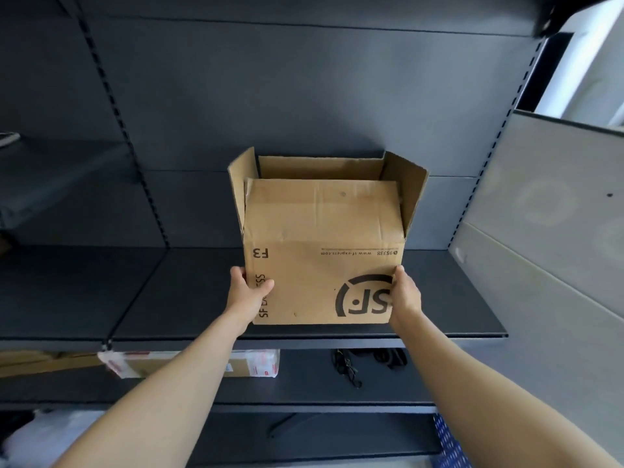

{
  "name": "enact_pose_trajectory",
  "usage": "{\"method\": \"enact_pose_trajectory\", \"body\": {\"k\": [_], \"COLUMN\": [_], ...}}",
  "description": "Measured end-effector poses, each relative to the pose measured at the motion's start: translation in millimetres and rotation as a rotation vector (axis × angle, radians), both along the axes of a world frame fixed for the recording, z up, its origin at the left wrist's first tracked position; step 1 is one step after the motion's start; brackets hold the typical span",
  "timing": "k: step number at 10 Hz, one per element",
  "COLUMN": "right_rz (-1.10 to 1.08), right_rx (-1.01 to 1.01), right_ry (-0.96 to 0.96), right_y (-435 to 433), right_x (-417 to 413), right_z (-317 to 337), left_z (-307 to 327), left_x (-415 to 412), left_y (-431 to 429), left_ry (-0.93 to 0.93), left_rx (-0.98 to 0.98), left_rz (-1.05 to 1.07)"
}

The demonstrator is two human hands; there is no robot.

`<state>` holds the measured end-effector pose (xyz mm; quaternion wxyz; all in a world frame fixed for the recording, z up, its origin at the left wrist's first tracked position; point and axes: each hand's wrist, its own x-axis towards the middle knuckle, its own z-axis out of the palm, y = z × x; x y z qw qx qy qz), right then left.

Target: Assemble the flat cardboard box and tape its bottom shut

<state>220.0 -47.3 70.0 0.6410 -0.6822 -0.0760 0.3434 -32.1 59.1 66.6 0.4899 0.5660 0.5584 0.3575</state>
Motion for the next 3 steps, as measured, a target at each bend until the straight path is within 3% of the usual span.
{"method": "enact_pose_trajectory", "body": {"k": [2, 3], "right_rz": [0.036, -0.017], "right_rx": [-0.024, -0.126], "right_ry": [0.056, -0.071], "right_y": [-3.4, -8.7], "right_x": [-6.6, -15.0], "right_z": [-12.9, 0.2], "left_z": [-3.4, 12.3], "left_x": [-6.4, -10.9], "left_y": [4.4, 8.0], "left_ry": [0.143, 0.179], "left_rx": [-0.128, -0.074], "left_rz": [-0.101, -0.033]}}
